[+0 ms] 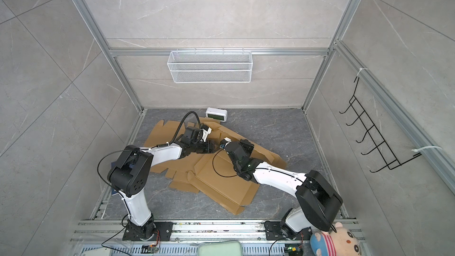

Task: Fold the paper box

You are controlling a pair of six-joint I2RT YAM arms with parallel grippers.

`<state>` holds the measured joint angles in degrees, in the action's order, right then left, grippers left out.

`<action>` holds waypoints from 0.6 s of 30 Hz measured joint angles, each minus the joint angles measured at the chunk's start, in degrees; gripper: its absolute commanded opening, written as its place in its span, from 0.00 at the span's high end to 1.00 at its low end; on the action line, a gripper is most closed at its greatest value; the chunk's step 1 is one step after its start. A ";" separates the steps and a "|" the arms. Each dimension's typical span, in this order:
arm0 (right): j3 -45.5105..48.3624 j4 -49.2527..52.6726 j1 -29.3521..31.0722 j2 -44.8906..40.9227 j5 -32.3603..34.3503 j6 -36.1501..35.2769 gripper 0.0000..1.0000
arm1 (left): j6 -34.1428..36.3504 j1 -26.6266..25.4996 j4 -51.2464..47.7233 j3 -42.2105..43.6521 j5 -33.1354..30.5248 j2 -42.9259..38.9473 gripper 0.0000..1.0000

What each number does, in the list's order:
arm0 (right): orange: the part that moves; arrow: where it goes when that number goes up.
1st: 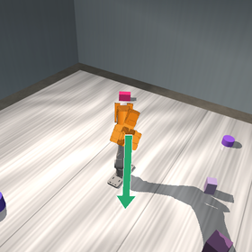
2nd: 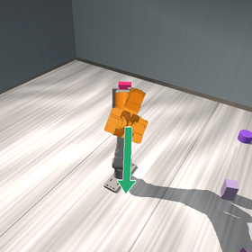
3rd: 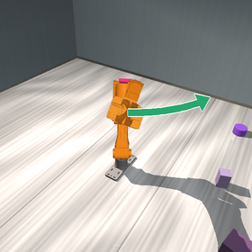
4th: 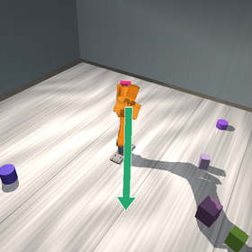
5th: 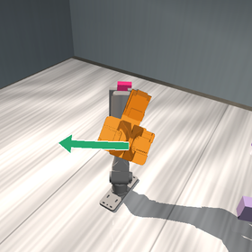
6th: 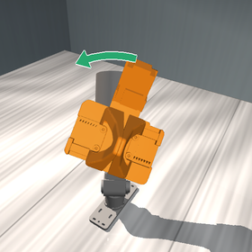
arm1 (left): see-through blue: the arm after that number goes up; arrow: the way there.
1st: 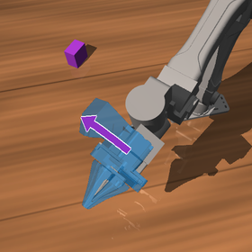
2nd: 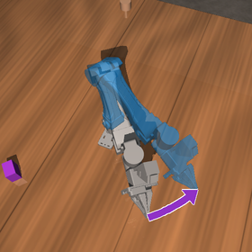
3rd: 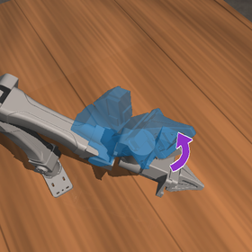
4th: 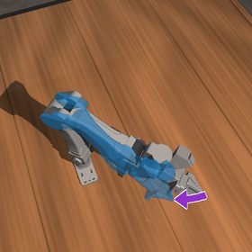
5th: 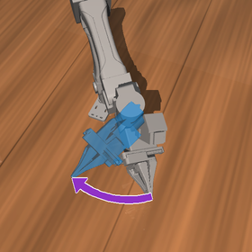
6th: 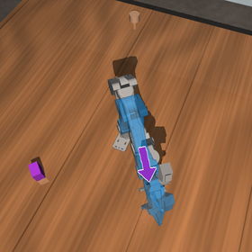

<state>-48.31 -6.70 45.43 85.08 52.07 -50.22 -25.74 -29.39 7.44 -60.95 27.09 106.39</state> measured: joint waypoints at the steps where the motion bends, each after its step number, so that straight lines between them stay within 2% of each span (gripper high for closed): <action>1: 0.00 0.00 0.00 0.00 0.02 0.00 1.00 | 0.09 -0.31 0.09 0.00 0.00 -0.09 0.31; 6: 0.00 0.00 0.00 0.00 0.00 0.00 1.00 | 1.27 -1.16 -0.74 0.00 -0.04 -1.03 0.31; 11: 0.00 -0.13 0.00 0.00 -0.26 -0.17 1.00 | 3.89 1.01 -6.08 0.02 0.11 -5.79 0.28; 14: 0.24 -0.87 0.00 -0.07 -0.74 -1.09 1.00 | 6.67 5.51 -9.38 0.07 0.59 -11.96 0.29; 18: 1.57 -2.64 0.00 -0.92 -2.03 -3.34 1.00 | 12.13 13.99 -12.63 -0.79 1.62 -18.67 0.29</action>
<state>-46.74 -9.34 45.43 84.16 50.04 -53.56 -13.61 -15.40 -5.19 -61.73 28.71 87.72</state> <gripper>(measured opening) 0.053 0.711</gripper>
